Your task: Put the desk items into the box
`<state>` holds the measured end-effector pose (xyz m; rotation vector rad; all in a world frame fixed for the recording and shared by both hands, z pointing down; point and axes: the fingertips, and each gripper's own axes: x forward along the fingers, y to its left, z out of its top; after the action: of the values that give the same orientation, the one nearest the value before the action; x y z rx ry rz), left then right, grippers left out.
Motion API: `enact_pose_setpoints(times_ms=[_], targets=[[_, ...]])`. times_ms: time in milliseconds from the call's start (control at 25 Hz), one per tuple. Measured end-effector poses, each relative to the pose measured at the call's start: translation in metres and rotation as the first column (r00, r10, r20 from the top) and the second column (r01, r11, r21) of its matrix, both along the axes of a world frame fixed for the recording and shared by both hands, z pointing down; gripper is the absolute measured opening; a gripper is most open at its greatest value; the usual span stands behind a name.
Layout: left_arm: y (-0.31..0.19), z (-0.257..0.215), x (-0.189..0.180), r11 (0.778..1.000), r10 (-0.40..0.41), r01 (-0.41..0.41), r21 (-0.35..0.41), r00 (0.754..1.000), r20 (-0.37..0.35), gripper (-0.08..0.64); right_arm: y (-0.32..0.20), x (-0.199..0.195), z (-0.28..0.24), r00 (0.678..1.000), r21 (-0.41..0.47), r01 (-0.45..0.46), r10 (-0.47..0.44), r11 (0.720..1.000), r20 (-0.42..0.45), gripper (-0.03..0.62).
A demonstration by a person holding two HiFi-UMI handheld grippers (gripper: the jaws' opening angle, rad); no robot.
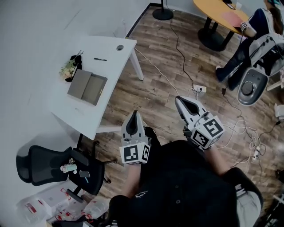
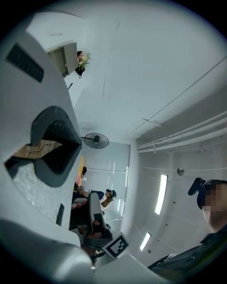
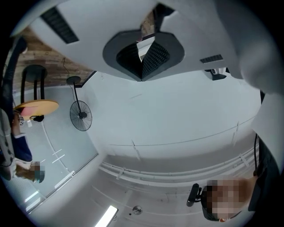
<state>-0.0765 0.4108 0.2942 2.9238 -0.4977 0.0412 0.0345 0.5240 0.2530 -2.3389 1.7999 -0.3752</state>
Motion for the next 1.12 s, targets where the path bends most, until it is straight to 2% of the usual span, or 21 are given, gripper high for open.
enact_pose_setpoints(times_ms=[440, 600, 880, 1120], targets=[[-0.139, 0.002, 0.063, 0.998, 0.066, -0.065, -0.006, 0.997, 0.031, 0.008, -0.14, 0.054, 0.003, 0.999, -0.029, -0.032, 0.032, 0.999, 0.009, -0.002], [-0.197, 0.0, 0.077, 0.998, 0.062, -0.062, -0.007, 0.998, 0.021, 0.008, -0.194, 0.071, 0.004, 0.999, -0.029, -0.047, 0.047, 0.998, 0.013, -0.002], [-0.284, -0.002, 0.082, 0.999, 0.043, -0.043, 0.011, 0.999, 0.01, 0.008, -0.283, 0.08, 0.005, 1.0, -0.034, -0.018, 0.018, 0.999, -0.006, -0.002], [-0.325, 0.007, 0.067, 1.0, -0.018, 0.018, -0.011, 1.0, 0.003, 0.008, -0.331, 0.076, 0.011, 1.0, -0.051, 0.025, -0.026, 0.998, -0.014, -0.002]])
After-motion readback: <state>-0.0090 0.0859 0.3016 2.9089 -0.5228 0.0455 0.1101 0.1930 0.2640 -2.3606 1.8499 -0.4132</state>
